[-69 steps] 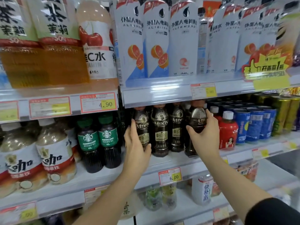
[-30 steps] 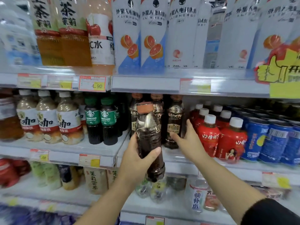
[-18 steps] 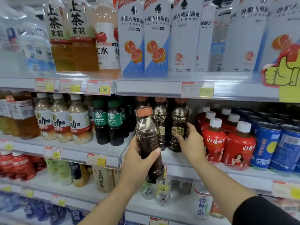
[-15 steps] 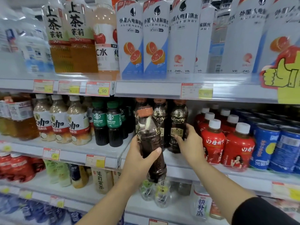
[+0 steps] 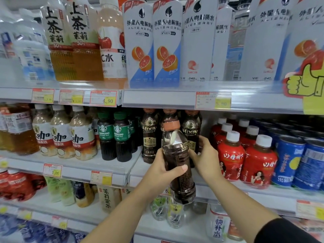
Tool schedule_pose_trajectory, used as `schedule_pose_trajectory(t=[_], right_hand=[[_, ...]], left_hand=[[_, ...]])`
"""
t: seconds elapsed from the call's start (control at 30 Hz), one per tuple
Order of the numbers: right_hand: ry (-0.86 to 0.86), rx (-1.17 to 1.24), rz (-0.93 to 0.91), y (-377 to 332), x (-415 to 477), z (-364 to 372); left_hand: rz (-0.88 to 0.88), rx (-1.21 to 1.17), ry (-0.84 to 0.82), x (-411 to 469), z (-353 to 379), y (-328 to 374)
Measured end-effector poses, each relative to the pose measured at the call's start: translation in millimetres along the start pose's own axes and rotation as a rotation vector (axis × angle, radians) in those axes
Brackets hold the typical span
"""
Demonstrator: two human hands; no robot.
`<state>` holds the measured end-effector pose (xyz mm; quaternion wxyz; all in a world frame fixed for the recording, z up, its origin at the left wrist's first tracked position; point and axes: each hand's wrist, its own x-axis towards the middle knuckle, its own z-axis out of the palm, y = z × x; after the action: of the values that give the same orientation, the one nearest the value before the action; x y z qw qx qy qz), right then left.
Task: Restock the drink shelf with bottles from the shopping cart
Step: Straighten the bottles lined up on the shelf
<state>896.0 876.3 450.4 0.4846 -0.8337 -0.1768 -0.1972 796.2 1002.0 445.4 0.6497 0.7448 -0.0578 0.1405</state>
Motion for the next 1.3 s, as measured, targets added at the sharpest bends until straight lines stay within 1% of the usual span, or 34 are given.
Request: schedule_pose_trajectory(t=[0.2, 0.33, 0.47, 0.57, 0.63, 0.77, 0.93, 1.13, 1.3], right_hand=[[-0.012, 0.006, -0.012, 3.7, 2.1, 1.3], [-0.051, 0.081, -0.03, 3.3, 0.5, -1.1], [-0.159, 0.195, 0.003, 4.1, 15.4, -2.5], [-0.24, 0.256, 0.076, 15.7, 29.4, 1.6], [-0.293, 0.263, 0.056, 17.5, 30.5, 1.8], [-0.304, 0.208, 0.009, 25.1, 35.1, 8.4], [-0.317, 0.188, 0.029, 40.5, 42.9, 20.5], [-0.314, 0.113, -0.008, 30.9, 40.5, 11.2], [-0.3, 0.137, -0.021, 30.7, 41.6, 12.1]], left_hand=[[-0.009, -0.037, 0.002, 2.6, -0.6, -0.8], [-0.021, -0.025, 0.019, 0.6, -3.1, -3.2], [-0.02, 0.023, 0.05, -2.4, -6.7, 0.1], [-0.031, 0.052, 0.046, -2.9, -7.5, 5.2], [-0.043, 0.063, 0.037, -2.4, -8.0, 5.8], [-0.062, 0.076, 0.036, -0.1, -7.2, 5.5], [-0.079, 0.09, 0.035, 4.5, -5.3, 4.2], [-0.082, 0.07, 0.035, 6.8, -4.7, 4.4], [-0.075, 0.061, 0.032, 4.9, -4.0, 4.4]])
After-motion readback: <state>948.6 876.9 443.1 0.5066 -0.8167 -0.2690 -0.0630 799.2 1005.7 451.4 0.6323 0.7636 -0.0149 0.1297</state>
